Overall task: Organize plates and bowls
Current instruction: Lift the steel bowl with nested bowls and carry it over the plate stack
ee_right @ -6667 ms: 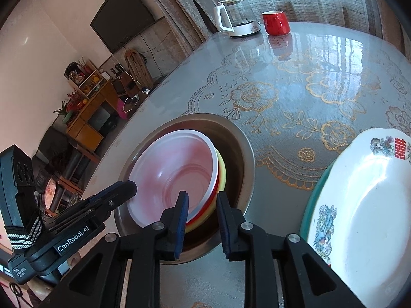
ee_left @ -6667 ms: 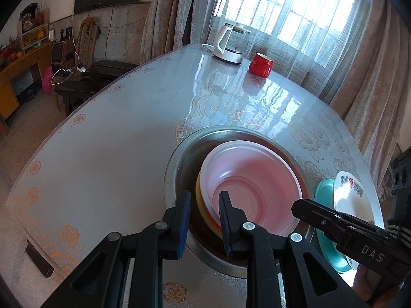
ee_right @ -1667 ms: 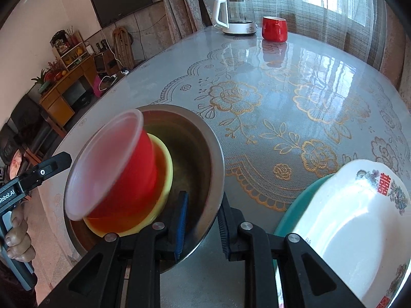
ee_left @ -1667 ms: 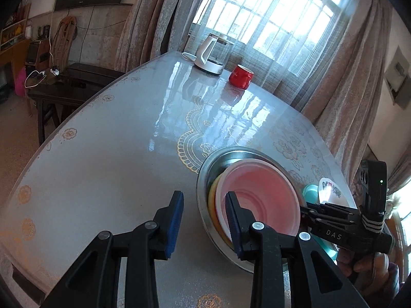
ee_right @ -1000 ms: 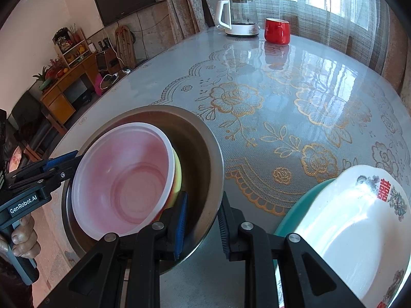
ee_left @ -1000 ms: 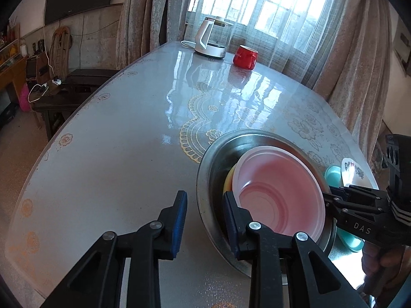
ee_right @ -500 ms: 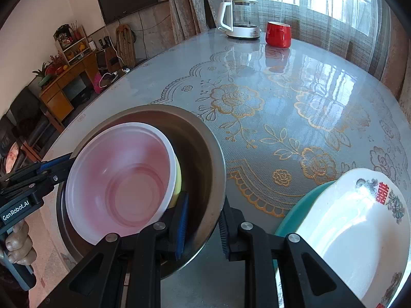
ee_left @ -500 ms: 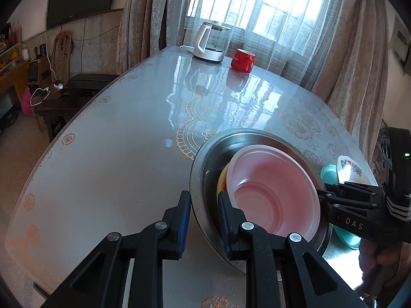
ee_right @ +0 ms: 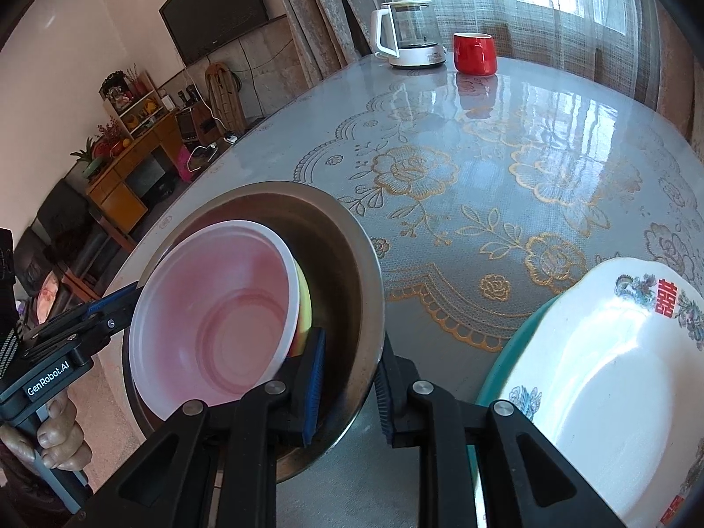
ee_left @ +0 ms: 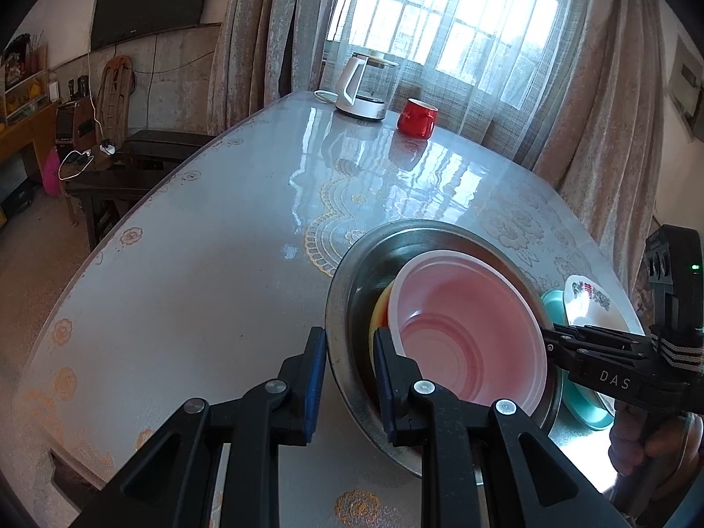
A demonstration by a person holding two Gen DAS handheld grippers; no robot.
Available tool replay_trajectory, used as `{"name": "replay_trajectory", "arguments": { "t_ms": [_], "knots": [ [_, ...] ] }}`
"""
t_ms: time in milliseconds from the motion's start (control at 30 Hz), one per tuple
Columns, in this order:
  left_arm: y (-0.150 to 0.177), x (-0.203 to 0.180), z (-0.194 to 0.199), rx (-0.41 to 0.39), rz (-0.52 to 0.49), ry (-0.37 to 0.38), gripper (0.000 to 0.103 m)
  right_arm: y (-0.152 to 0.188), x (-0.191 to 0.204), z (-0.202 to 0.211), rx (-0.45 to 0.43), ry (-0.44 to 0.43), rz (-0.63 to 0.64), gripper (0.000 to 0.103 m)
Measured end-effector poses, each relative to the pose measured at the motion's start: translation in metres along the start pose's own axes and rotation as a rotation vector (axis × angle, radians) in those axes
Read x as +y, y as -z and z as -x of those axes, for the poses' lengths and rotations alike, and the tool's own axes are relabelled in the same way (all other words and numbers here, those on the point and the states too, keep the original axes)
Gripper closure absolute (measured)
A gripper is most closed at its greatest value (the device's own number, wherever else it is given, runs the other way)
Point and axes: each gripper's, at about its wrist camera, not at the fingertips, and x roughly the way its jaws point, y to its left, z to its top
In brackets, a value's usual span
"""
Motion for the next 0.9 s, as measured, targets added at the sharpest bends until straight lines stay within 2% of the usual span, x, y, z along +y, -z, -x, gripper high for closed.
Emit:
{"name": "replay_trajectory", "arguments": {
  "t_ms": [467, 700, 900],
  "knots": [
    [-0.001, -0.018, 0.02, -0.035, -0.009, 0.043, 0.083, 0.005, -0.01, 0.037, -0.081, -0.046, -0.05, 0.081],
    [-0.007, -0.045, 0.023, -0.036, -0.045, 0.088, 0.083, 0.013, -0.029, 0.065, -0.14, -0.053, -0.101, 0.081],
    [-0.015, -0.083, 0.02, -0.037, -0.097, 0.137, 0.083, 0.022, -0.053, 0.091, -0.189, -0.021, -0.152, 0.081]
  ]
}}
